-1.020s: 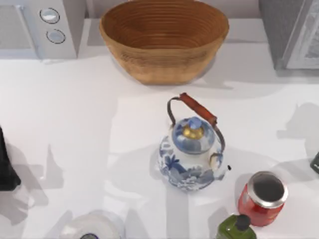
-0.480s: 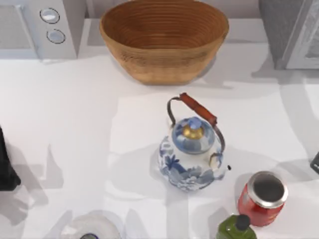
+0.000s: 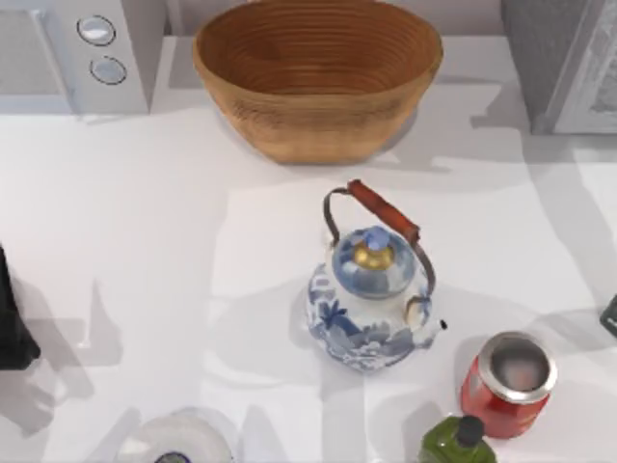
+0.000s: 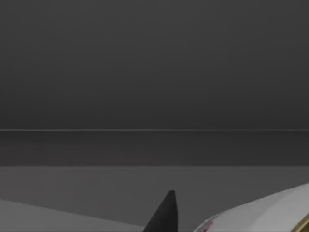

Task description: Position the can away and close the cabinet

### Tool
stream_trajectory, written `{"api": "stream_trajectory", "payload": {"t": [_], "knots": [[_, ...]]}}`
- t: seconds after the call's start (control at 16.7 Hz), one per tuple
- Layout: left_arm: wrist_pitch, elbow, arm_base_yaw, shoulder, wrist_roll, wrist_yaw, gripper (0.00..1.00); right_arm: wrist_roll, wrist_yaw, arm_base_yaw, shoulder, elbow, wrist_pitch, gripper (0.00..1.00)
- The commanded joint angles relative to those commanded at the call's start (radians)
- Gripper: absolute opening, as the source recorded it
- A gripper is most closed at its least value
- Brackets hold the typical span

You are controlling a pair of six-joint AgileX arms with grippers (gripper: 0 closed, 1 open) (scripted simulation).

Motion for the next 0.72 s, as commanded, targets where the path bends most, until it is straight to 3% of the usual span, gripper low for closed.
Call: {"api": "stream_trajectory", "payload": {"t": [0.36,0.72], "knots": [[0.000,0.000,0.000,0.000,0.000,0.000,1.00,0.003,-0.005,-0.015,0.061,0.063,-0.025,0.00],[0.000,0.000,0.000,0.000,0.000,0.000,1.00,0.007,-0.030,-0.042,0.352,0.479,-0.106,0.00]]}}
